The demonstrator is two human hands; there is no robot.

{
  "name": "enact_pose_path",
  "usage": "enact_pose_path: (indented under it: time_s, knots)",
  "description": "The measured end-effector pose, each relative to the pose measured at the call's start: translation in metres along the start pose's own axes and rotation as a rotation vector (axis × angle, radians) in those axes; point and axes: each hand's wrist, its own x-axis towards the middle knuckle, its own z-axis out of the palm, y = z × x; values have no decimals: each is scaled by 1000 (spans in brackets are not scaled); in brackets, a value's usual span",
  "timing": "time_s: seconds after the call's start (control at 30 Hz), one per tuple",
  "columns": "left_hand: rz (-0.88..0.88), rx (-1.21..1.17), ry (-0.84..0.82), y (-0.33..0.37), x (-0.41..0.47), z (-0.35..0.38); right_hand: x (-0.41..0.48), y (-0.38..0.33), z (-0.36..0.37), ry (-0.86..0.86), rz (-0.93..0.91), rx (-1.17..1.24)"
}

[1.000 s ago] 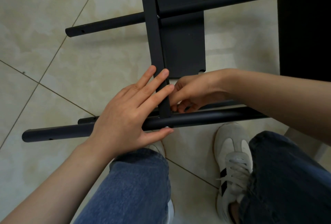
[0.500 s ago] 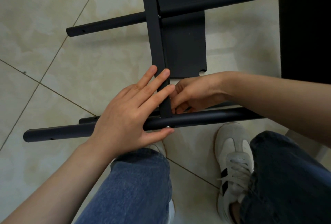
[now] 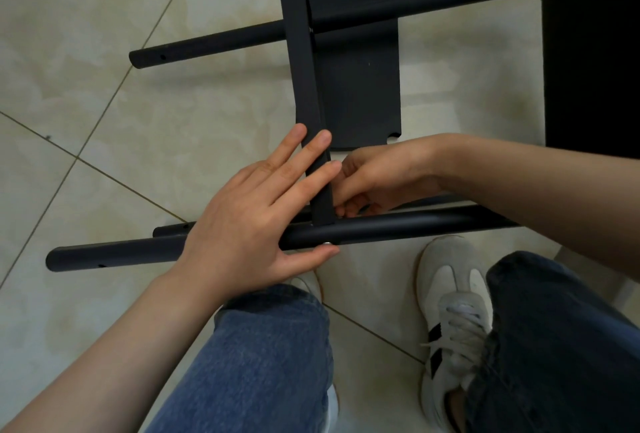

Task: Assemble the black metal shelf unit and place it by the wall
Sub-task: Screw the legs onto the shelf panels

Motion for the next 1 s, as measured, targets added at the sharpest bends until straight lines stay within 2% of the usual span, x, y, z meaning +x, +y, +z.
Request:
enact_pose_path:
  time_s: [0.2, 0.43, 0.67, 0.83, 1.0]
  knots:
    - [-2, 2, 4, 1, 0, 1, 0, 1, 4, 50, 6, 27]
    - [-4, -21, -3, 1, 0, 0, -10, 0, 14, 172, -37, -57]
    - [-10, -15, 34, 6, 0, -15, -36, -15, 30, 336, -90, -336]
    - [-8, 35, 63, 13, -6, -20, -55, -28, 42, 378, -85, -706]
    - [-166, -13, 58, 24, -20, -32, -67, -22, 63, 394, -25, -945]
